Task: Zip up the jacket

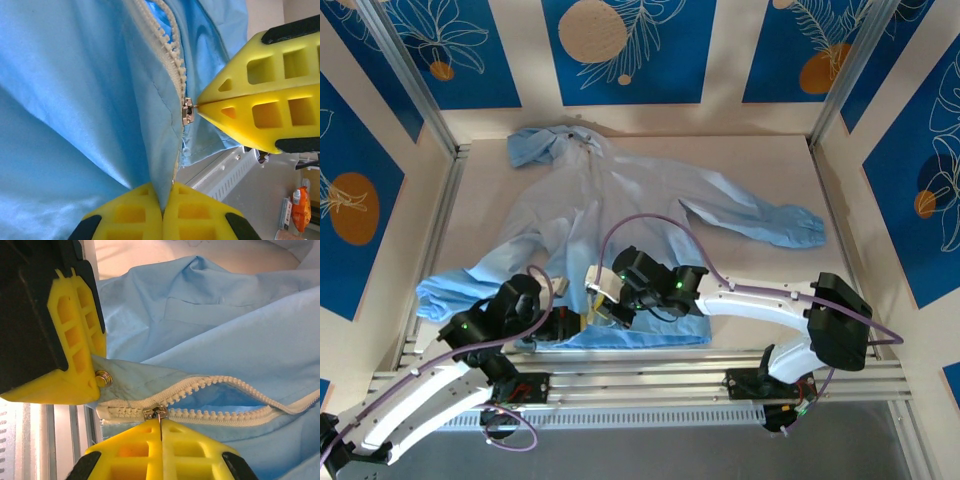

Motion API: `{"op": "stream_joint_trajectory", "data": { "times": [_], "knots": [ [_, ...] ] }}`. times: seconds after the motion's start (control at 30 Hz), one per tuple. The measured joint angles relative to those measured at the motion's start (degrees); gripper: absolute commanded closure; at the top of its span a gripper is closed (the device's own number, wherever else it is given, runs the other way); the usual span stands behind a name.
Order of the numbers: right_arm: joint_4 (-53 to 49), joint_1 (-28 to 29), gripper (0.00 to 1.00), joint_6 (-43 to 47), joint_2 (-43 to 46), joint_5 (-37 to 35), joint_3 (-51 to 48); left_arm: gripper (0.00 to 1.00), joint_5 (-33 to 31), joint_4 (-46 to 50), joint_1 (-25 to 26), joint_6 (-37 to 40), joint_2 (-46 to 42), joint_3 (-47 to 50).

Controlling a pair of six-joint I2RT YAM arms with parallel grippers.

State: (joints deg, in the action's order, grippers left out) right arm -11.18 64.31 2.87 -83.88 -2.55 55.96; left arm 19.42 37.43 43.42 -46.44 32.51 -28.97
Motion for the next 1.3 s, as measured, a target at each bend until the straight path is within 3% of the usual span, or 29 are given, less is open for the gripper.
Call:
{"op": "stream_joint_trajectory", "data": {
  "times": [0.33, 0.67, 1.07, 1.3],
  "knots": [
    [1.6, -1.8, 1.00, -0.9, -2.3, -0.8, -0.5, 1.00, 1.1, 0.8, 0.0, 2.3, 3.7, -1.2],
    [1.5, -3.8, 1.00, -1.5, -4.5, -0.4, 2.3, 1.00, -0.1, 1.3, 0.0, 2.6, 1.6, -1.2],
    [0.9, -4.5, 1.00, 1.6, -7.5, 1.5, 5.4, 1.00, -1.5, 4.1, 0.0, 2.8, -1.1, -1.4],
    [-2.7, -6.1, 1.00, 4.6, -7.5, 2.5, 6.0, 1.00, 0.9, 2.7, 0.0, 4.9, 1.0, -1.4]
  ]
}}
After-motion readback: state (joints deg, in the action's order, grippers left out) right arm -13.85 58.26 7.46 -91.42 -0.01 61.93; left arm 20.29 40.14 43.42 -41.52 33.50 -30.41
